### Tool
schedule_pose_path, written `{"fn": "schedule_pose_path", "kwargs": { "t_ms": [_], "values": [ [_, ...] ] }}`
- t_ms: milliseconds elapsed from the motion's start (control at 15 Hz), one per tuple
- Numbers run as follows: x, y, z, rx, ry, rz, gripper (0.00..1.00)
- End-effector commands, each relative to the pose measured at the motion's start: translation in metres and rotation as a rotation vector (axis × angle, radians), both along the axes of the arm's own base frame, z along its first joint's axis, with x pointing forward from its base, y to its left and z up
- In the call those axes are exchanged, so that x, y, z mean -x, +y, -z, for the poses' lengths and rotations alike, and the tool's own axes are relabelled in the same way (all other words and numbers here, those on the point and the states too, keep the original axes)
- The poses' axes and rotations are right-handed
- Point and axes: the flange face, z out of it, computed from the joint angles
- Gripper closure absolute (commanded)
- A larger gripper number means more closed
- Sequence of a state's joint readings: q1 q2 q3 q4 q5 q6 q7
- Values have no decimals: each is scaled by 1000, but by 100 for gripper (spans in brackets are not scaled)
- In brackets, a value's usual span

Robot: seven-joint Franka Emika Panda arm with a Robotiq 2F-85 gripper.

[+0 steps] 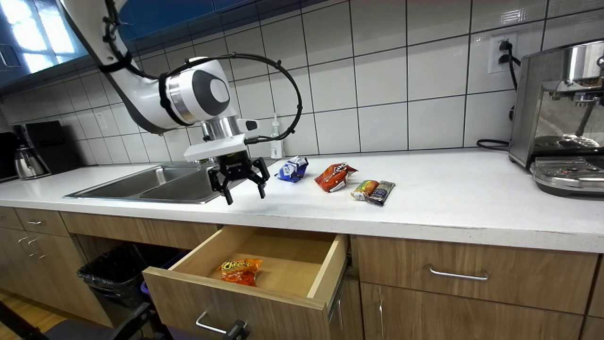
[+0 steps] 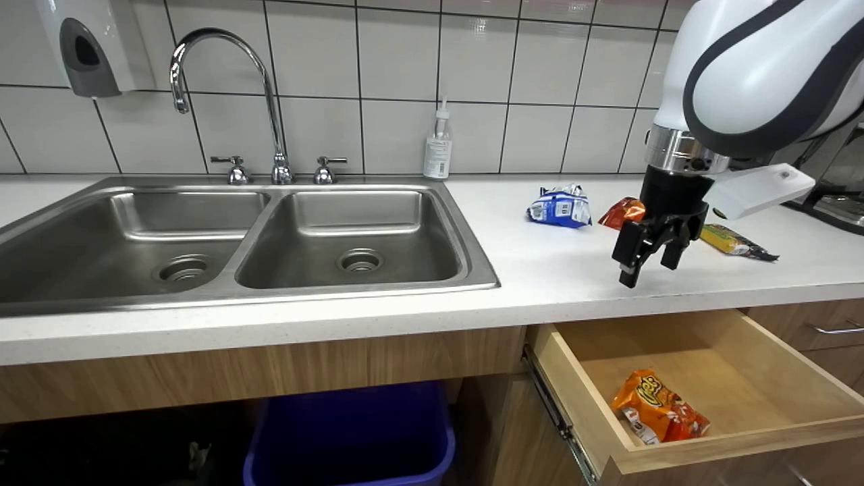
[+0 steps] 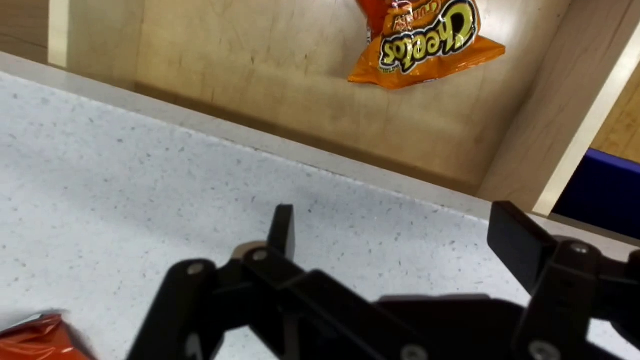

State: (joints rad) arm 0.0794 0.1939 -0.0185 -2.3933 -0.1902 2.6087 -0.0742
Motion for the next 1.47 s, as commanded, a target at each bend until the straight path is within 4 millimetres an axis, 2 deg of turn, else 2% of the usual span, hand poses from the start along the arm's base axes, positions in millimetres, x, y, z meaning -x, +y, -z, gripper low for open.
{"fn": "schedule_pose_path", "kwargs": {
  "t_ms": [0, 400, 467, 933, 1400],
  "values": [
    [-5, -4, -13, 10, -62, 15, 0],
    [-21, -10, -20, 10, -87, 23, 0],
    [-15, -6, -14, -4, -72, 13, 0],
    [-18, -8, -16, -4, -78, 15, 0],
    [-24, -6, -43, -10, -190, 89, 0]
  ]
}}
